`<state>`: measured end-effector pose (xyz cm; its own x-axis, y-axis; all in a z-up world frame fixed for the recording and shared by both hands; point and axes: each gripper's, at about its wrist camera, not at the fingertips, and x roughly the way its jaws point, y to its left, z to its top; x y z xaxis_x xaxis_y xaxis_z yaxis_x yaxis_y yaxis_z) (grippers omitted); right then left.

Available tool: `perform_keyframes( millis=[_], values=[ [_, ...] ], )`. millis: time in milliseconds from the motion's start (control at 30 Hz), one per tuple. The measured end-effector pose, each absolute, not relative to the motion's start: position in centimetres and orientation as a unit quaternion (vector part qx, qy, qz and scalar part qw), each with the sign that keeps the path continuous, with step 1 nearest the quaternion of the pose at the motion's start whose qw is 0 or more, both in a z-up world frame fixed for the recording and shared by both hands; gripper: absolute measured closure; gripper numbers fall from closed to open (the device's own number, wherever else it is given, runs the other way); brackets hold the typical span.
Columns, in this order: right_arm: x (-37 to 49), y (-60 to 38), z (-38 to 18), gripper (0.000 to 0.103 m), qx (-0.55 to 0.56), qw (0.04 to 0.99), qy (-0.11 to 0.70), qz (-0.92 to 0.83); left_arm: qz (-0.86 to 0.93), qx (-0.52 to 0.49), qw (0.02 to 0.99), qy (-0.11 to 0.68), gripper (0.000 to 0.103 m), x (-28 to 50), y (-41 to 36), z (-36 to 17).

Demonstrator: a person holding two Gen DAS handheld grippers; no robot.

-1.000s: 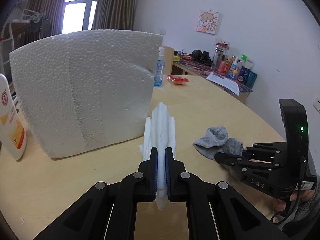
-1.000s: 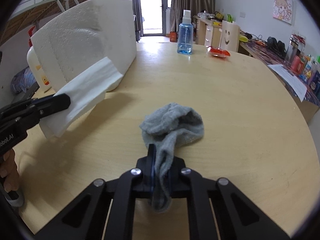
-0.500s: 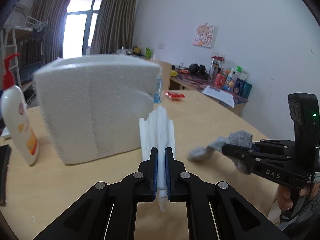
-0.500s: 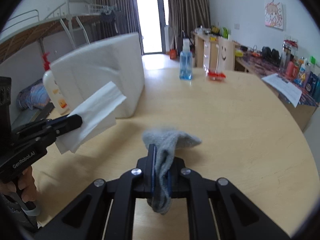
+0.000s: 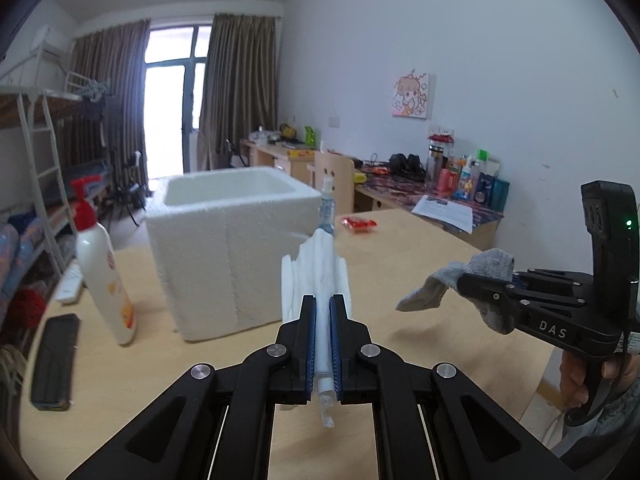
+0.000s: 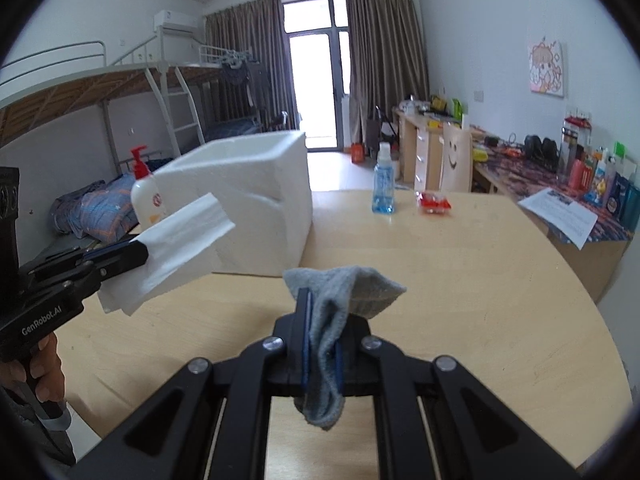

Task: Organize soft objects
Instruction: 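Lift the grey sock with the right tool and carry it over the foam box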

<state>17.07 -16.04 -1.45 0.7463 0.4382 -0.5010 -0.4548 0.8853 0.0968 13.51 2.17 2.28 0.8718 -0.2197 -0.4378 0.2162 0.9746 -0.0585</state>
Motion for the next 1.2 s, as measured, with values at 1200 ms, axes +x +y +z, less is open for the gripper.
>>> perform_keyframes(
  millis=[1200],
  values=[
    [16.3, -11.4, 3.4, 0.091, -0.027, 0.915, 0.164, 0.367, 0.003, 0.019, 0.988, 0.156, 0.096, 10.0, 5.3, 7.2]
  ],
)
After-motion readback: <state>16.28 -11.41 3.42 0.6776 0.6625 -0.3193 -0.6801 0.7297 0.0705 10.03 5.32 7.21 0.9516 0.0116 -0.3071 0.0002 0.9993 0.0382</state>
